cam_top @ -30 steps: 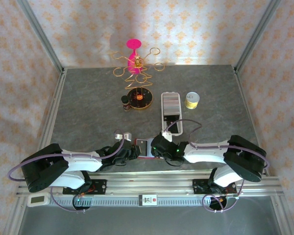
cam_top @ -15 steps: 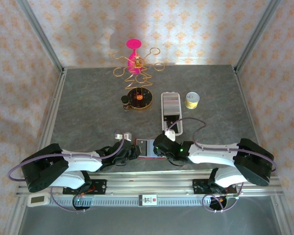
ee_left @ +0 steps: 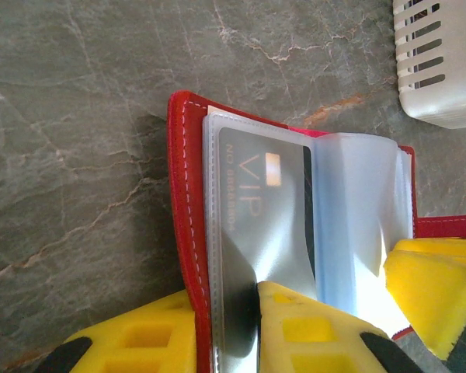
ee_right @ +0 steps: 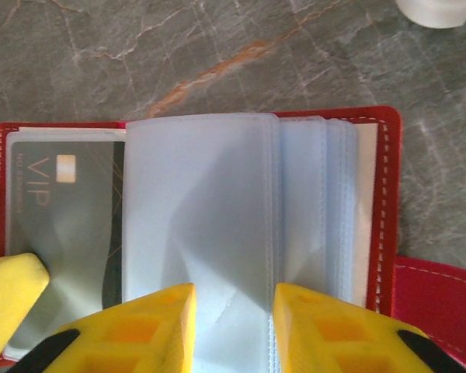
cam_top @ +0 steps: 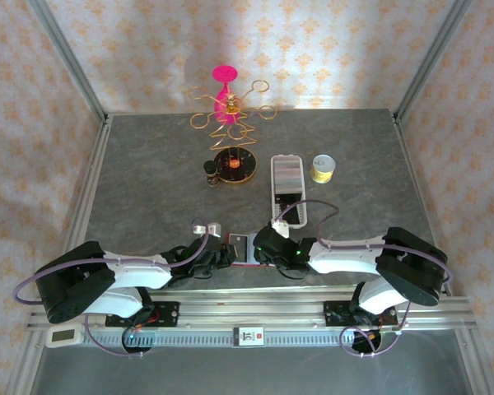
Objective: Put the credit cards into the card holder
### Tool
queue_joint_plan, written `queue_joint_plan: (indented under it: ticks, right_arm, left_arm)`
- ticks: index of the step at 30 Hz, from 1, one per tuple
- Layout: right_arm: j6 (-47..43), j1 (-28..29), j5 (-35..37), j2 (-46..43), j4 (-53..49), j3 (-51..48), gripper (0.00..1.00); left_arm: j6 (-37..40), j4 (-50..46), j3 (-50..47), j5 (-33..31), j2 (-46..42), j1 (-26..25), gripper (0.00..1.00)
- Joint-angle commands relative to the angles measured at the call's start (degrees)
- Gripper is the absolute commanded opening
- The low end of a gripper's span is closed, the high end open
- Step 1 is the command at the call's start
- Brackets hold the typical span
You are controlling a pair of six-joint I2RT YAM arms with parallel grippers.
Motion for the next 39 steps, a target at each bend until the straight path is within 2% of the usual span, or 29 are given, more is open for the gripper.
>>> queue_joint_plan:
  ticks: [1,8,21,35,39]
  right_arm:
    - [0.01,0.32,-1.52,1.29,0.92,-0.20,0.34]
    - [0.44,0.31,-2.24,0.32,2.29,0.50,0.43]
    - [1.85,0.30,-3.79,-1.74,5.88,-0.33,0.44]
    - [2.38,0.32,-6.88,1.18,11.87,0.27,0.46]
    - [2.64,0.32,-7.61,2.02,14.37,0.34,0.46]
  left_arm:
    - [-0.39,-0.59,-1.25,-1.35,0.53,-0.55,0.21]
    - [-0.73,-0.21,-1.75,-1.44,0.26,-0.59,0.21]
    - [-0.82,0.10,-1.93,-1.42,0.47,-0.60,0.20]
    - [-2.67,2.55,-3.98,-1.34,-0.94,-0.65,0.20]
    - [-4.41,5.30,-6.47,-1.33,-2.45,-0.60,0.29]
